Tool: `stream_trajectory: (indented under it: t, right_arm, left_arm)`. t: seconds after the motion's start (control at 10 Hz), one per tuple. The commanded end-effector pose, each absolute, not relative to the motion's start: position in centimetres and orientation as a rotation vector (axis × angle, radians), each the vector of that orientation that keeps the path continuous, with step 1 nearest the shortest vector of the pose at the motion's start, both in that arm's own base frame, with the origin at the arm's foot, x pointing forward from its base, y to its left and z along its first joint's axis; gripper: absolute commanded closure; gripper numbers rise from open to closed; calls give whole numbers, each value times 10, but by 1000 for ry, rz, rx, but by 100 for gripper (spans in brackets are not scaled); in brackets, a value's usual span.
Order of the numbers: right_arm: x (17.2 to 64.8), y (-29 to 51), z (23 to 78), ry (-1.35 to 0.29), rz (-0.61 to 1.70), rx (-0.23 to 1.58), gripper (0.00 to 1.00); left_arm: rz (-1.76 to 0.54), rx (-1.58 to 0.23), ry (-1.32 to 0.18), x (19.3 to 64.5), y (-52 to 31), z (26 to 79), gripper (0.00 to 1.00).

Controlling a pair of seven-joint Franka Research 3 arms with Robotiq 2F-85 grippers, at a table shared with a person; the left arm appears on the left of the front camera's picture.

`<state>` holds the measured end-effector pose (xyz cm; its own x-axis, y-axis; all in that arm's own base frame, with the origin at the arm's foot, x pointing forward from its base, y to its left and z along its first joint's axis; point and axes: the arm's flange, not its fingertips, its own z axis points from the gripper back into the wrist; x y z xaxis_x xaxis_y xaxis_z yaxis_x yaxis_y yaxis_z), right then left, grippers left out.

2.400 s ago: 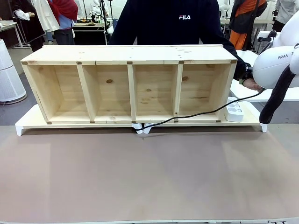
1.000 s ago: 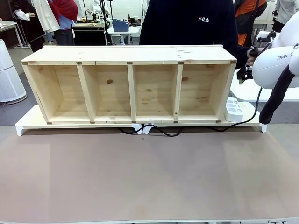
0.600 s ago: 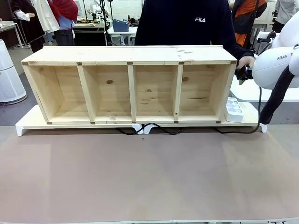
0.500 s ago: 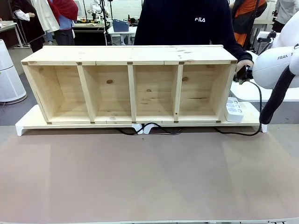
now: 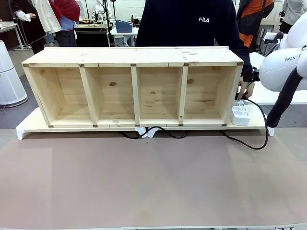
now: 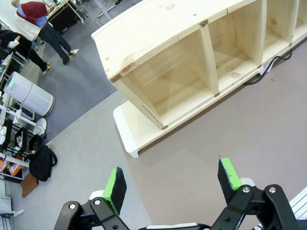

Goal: Perform cable management.
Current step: Release the Power Cable when the human grasps it.

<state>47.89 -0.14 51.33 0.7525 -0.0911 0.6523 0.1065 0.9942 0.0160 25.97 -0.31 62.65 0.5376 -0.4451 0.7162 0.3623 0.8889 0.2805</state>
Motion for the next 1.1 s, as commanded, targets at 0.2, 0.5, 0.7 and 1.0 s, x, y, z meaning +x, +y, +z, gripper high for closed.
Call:
stream_trajectory:
  t: [0.2,0.5,0.7,1.0]
  right_arm:
    - [479,0,513,-709,-101,-30,0]
    - [479,0,513,-709,-101,-30,0]
    - [479,0,513,-709,-101,-30,0]
    - [479,0,513,-709,-101,-30,0]
  left_arm:
    - [-481,103,-882,259,-3,627,0]
    - [-481,103,-882,259,-3,627,0]
    - [-481,103,-882,259,-3,627,0]
    - [-481,103,-882,259,-3,627,0]
